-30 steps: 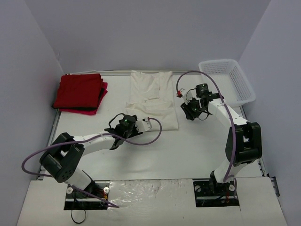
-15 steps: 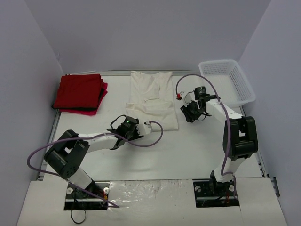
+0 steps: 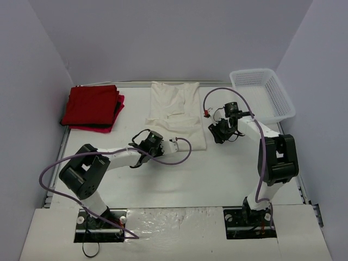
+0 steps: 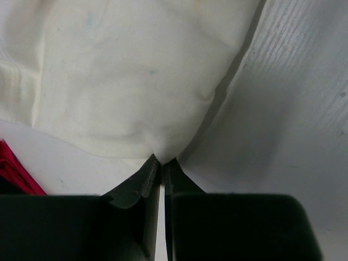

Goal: Fold and stack the t-shirts
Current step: Grab one side of the 2/3 rectangular tshirt with both arms

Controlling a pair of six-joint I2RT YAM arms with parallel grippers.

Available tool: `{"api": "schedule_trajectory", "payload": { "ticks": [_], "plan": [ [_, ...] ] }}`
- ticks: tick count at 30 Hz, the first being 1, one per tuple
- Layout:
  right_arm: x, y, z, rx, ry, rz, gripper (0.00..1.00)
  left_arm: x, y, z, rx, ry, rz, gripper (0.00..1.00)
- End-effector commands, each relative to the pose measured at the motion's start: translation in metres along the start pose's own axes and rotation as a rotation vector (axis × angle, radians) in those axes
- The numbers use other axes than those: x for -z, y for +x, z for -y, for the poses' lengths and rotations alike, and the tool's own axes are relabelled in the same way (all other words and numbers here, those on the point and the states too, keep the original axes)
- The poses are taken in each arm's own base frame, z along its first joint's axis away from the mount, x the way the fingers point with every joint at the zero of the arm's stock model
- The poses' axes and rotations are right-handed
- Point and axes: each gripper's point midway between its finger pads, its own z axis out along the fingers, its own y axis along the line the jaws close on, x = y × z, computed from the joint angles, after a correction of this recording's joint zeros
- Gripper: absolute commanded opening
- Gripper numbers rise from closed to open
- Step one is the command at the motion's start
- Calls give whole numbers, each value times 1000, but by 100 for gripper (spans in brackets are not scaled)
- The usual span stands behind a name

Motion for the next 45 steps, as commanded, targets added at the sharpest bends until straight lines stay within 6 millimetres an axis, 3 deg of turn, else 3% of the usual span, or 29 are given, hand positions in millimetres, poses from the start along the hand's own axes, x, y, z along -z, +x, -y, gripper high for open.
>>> {"api": "schedule_trajectory", "payload": {
  "ticks": [1, 3, 7, 10, 13, 22, 32, 37, 45],
  "plan": [
    [22, -9, -12, 27, -18, 69, 32, 6, -4, -1, 15, 19, 7, 2],
    [28, -14, -22, 55, -50, 113, 33, 11, 0, 3, 26, 51, -2, 2],
    [56, -30, -37, 157, -55, 227, 35, 25, -16, 4, 113, 165, 86, 2],
    [71, -38, -51, 220, -70, 296, 38, 33, -16, 9, 148, 240, 91, 2],
    [70, -36, -67, 256, -107, 311, 40, 37, -14, 13, 160, 290, 81, 2],
    [30, -20, -104, 409, -165, 182, 42, 40, -19, 14, 219, 390, 87, 2],
    [-1, -27, -86, 446, -83, 167, 42, 39, -10, 17, 261, 429, 80, 2],
    [-23, -18, -81, 445, -97, 106, 41, 36, -6, 20, 278, 445, 82, 2],
    [-43, -8, -79, 442, -101, 60, 41, 30, -4, 30, 284, 490, 79, 2]
  ]
}}
